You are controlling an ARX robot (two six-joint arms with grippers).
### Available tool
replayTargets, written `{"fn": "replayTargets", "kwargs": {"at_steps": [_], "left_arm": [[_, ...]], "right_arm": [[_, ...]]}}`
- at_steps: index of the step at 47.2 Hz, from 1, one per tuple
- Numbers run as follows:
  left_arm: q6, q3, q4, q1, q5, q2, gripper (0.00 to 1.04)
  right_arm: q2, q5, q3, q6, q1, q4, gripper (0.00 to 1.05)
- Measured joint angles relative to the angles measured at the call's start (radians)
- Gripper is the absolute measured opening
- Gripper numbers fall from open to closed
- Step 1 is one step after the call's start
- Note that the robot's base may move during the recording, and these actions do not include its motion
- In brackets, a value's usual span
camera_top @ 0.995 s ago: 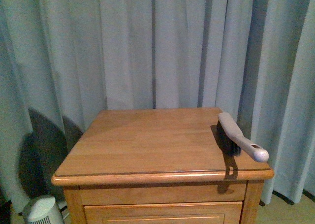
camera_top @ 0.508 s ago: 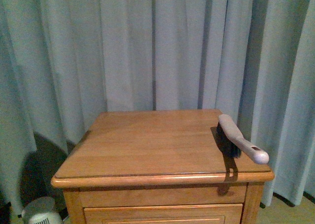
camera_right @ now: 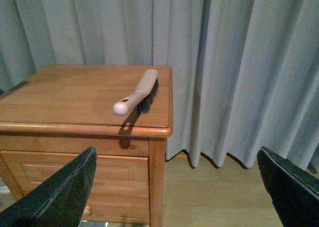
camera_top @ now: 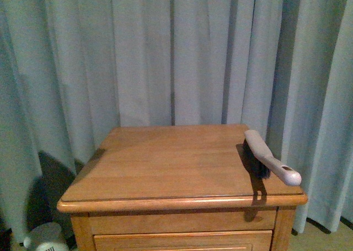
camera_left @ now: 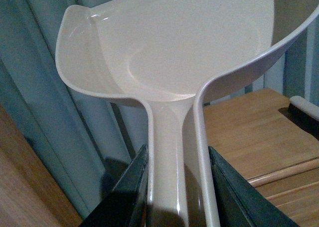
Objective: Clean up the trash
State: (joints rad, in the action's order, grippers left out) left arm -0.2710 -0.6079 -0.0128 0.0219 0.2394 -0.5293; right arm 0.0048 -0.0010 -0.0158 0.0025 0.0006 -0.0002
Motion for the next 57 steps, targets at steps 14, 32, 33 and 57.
{"fn": "replayTargets", "kwargs": {"at_steps": [14,32,33,57], "left_arm": [[0.002,0.001,0.0,0.0,-0.001,0.0,0.29],[0.003,0.001,0.0,-0.002,-0.002,0.0,0.29],[0.003,0.001,0.0,-0.002,-0.002,0.0,0.29],[0.003,0.001,0.0,-0.002,-0.002,0.0,0.29]], "right_arm": [[0.275,0.48,-0.075,0.058,0.123,0.033,0.97],[0.909,0.204,-0.573,0.164,-0.002,-0.039,0.97],[0.94,0.196,-0.605,0.169,-0.002,-0.049,0.97],[1.507,0.188,-1.072,0.375,0.099,-0.237,0.97]]}}
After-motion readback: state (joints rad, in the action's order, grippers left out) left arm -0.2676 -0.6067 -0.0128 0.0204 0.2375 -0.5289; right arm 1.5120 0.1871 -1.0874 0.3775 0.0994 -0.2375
